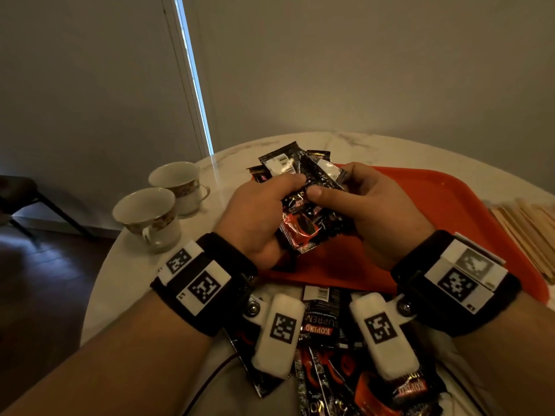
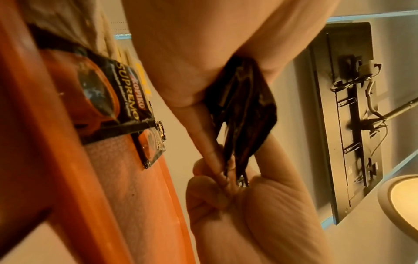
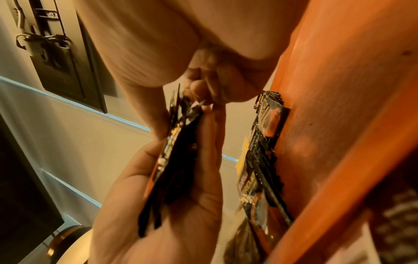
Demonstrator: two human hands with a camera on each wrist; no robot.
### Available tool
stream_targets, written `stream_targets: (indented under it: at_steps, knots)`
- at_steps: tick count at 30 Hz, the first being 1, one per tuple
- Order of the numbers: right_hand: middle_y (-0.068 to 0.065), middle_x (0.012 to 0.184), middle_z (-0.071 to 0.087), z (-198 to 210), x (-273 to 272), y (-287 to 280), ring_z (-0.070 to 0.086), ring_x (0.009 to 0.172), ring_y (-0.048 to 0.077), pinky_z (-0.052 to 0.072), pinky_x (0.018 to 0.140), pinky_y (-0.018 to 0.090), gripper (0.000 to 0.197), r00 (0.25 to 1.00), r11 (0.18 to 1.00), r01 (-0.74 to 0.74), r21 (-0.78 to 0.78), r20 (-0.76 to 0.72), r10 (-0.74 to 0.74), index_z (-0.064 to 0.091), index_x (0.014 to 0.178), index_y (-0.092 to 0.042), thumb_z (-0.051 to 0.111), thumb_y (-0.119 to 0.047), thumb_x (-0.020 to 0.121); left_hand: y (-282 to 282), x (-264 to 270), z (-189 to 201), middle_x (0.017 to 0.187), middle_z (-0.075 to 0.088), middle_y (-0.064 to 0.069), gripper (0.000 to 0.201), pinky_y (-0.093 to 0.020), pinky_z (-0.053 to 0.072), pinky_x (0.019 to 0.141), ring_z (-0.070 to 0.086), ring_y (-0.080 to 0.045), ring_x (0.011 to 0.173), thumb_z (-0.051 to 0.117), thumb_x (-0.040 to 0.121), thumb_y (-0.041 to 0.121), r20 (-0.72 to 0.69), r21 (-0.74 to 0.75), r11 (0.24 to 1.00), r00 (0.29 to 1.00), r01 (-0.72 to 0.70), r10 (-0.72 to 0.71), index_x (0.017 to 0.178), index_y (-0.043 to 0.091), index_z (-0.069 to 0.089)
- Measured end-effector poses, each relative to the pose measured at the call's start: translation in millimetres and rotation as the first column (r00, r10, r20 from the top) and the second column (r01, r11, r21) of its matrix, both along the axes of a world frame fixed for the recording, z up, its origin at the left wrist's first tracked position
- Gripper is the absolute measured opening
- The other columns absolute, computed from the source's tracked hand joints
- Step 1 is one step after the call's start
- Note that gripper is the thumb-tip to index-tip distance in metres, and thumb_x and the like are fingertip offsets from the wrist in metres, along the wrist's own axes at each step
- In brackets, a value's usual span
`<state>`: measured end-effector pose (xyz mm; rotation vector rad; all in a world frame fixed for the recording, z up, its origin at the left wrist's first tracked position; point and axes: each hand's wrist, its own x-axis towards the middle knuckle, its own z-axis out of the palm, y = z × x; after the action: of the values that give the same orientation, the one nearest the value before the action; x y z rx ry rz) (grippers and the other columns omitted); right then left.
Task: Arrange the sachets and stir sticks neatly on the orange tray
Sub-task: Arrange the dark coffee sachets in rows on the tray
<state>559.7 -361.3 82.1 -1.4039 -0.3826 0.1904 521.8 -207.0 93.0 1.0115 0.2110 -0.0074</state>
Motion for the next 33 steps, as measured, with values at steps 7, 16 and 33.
stream_targets:
  at_steps: [7, 16, 33]
  knots:
    - [0.008, 0.088, 0.074, -3.3, 1.8, -3.0, 0.07, 0.073, 0.018, 0.054, 0.058, 0.026, 0.024, 0.998, 0.995, -0.054, 0.08, -0.015, 0.055, 0.07, 0.098, -0.007, 0.072, -0.022, 0.08, -1.7, -7.1, -0.2, 0.108, 0.074, -0.022, 0.045, -0.045, 0.064, 0.079, 0.075, -0.035, 0.092, 0.064, 0.083, 0.001, 0.065, -0.018, 0.981, 0.979, 0.193, -0.191, 0.129, -0.002, 0.066]
    - [0.018, 0.106, 0.075, -4.1, 2.1, -2.3, 0.067, 0.092, 0.033, 0.048, 0.08, 0.046, 0.018, 0.995, 0.999, -0.021, 0.033, -0.099, 0.025, 0.074, 0.109, -0.007, 0.061, -0.006, 0.095, -0.1, -5.1, 0.7, 0.121, 0.072, -0.022, 0.049, -0.048, 0.058, 0.093, 0.072, -0.036, 0.102, 0.063, 0.087, 0.016, 0.007, -0.014, 0.985, 0.985, 0.174, -0.174, 0.135, 0.001, 0.063]
    - [-0.006, 0.068, 0.071, 1.6, 7.9, -5.2, 0.06, 0.051, 0.008, 0.051, 0.048, 0.025, 0.018, 0.988, 0.97, 0.136, 0.202, 0.046, -0.149, 0.067, 0.1, -0.009, 0.056, 0.005, 0.096, 15.2, 5.5, 0.3, 0.094, 0.079, -0.013, 0.017, -0.031, 0.06, 0.052, 0.077, -0.027, 0.071, 0.055, 0.102, 0.008, 0.004, 0.027, 0.997, 0.997, -0.071, 0.071, 0.1, 0.002, 0.071]
